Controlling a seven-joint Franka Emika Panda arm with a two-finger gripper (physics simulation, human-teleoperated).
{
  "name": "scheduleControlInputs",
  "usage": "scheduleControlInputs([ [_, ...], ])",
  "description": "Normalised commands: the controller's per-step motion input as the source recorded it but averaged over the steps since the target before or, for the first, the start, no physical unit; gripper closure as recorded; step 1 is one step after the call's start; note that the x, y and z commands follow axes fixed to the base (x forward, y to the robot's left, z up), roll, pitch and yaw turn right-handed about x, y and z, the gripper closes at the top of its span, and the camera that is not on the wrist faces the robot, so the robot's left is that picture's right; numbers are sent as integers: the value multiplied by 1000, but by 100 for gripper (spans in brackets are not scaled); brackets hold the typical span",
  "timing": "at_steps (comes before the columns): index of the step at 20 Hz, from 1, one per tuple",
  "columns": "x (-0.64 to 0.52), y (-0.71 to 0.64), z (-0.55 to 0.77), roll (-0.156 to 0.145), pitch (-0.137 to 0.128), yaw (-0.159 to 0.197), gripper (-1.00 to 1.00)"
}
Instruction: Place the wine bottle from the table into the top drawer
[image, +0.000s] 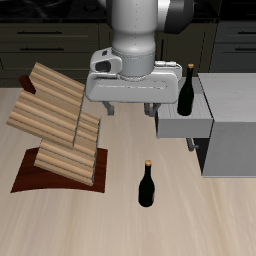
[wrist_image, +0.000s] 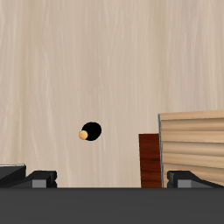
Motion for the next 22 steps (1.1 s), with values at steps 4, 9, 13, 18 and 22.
scheduleControlInputs([
  [4, 43, 140, -187, -7, 3, -10, -100],
  [9, 59, 199, -286, -15, 4, -27, -100],
  [13, 83, 101, -277, -26, 10, -19, -100],
  [18, 72, 47, -253, -18, 25, -7, -100],
  [22, 83, 47, -298, -1, 15, -21, -100],
])
